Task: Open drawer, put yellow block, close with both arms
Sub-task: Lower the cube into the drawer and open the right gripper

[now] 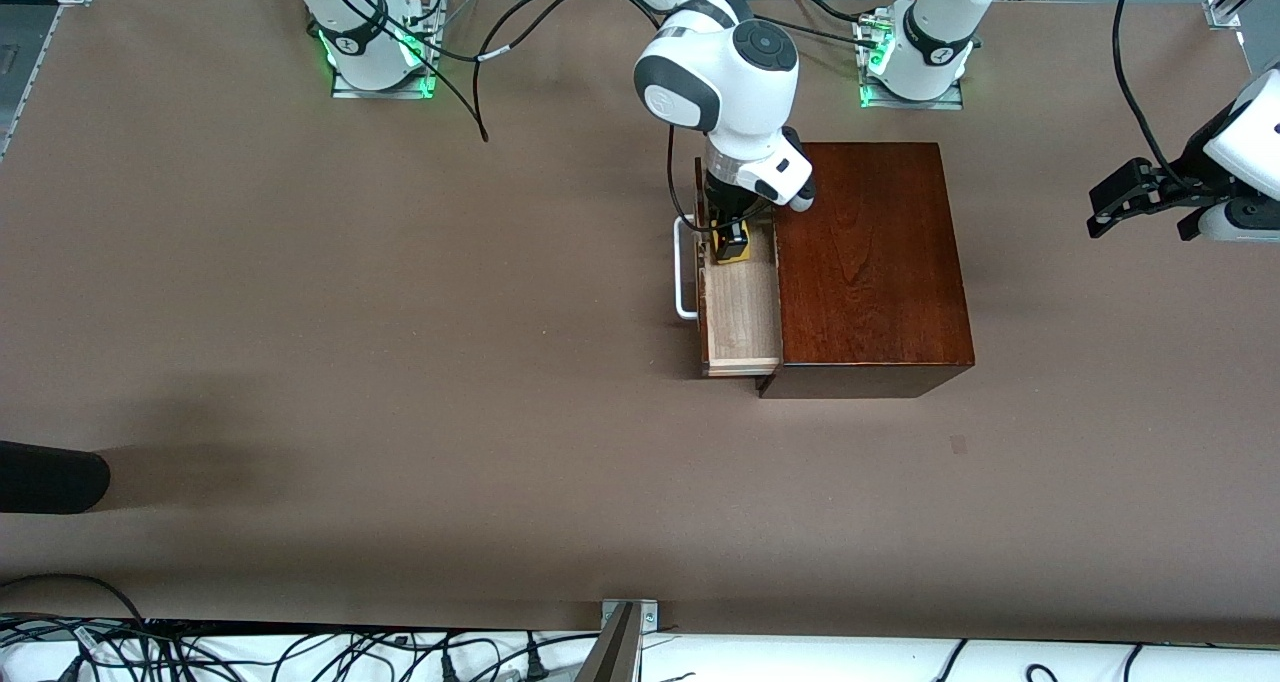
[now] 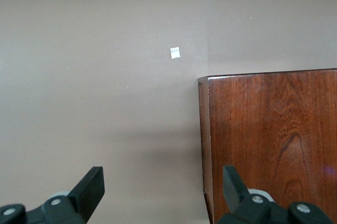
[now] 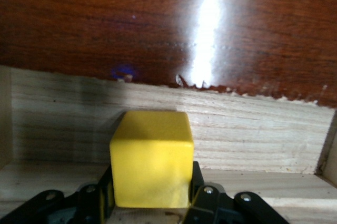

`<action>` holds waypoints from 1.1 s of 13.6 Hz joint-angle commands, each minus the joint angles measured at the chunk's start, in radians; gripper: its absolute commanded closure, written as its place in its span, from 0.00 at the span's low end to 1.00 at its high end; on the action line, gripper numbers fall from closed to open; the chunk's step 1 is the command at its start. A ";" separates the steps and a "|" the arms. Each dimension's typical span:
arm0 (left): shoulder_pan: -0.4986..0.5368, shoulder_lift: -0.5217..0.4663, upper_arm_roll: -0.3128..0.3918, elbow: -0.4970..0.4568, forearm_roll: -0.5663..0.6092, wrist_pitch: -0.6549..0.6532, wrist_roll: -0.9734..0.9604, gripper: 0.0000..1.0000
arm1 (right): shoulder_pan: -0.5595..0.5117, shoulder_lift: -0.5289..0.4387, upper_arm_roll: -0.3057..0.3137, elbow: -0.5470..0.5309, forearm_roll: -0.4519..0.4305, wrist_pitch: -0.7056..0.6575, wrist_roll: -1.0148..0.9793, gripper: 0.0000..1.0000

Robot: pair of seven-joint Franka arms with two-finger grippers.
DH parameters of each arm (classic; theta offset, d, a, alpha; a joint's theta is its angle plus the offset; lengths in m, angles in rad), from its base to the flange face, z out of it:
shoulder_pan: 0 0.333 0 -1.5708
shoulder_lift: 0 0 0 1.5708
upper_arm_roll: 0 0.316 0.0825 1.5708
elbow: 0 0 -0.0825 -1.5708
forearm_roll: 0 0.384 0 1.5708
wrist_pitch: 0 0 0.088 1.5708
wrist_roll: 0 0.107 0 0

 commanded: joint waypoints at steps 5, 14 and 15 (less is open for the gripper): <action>-0.001 0.003 0.001 0.012 -0.007 -0.007 0.008 0.00 | 0.001 0.009 -0.004 0.035 0.007 -0.024 0.025 0.00; -0.009 -0.001 -0.006 0.016 -0.013 -0.011 0.009 0.00 | -0.097 -0.182 -0.013 0.056 0.146 -0.051 0.163 0.00; -0.015 -0.003 -0.007 0.019 -0.016 -0.011 0.006 0.00 | -0.129 -0.211 -0.014 0.058 0.160 -0.065 0.161 0.00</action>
